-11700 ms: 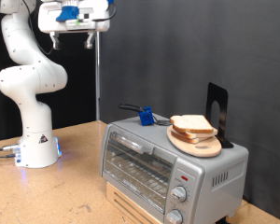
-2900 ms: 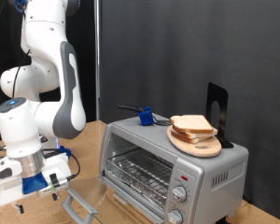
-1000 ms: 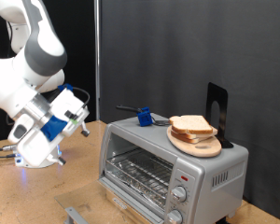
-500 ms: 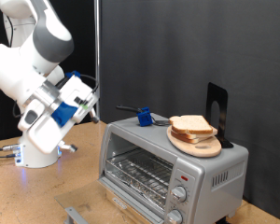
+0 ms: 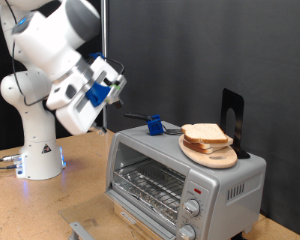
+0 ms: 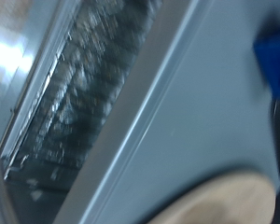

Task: Make a piece of toast with the oven

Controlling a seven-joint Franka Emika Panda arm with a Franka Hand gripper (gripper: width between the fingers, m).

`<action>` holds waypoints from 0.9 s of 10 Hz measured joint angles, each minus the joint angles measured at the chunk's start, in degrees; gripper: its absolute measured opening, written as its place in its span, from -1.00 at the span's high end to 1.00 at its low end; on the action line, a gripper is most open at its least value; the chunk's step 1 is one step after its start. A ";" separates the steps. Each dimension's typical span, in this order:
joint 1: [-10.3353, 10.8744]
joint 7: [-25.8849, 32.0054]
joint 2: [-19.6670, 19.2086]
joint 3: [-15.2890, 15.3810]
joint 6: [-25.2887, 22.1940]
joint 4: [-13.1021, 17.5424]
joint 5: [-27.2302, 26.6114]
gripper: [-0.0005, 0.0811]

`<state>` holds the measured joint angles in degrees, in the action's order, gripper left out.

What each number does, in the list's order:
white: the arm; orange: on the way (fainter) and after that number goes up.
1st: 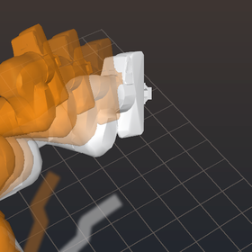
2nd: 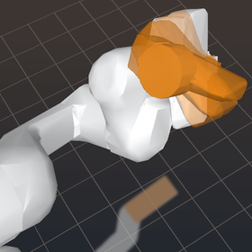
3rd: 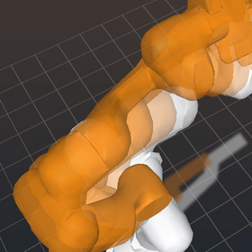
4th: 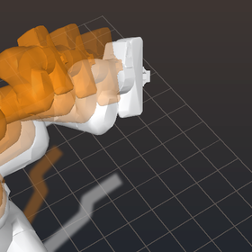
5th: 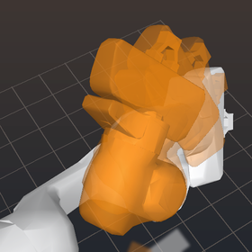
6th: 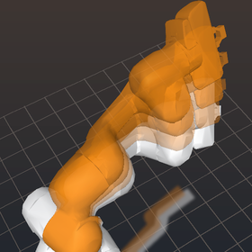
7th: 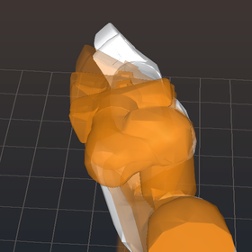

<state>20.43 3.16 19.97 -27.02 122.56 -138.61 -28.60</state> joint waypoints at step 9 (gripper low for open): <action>3.41 4.85 4.47 8.93 -6.65 4.41 7.45 -0.98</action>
<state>23.84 8.01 24.44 -18.09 115.91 -134.21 -21.15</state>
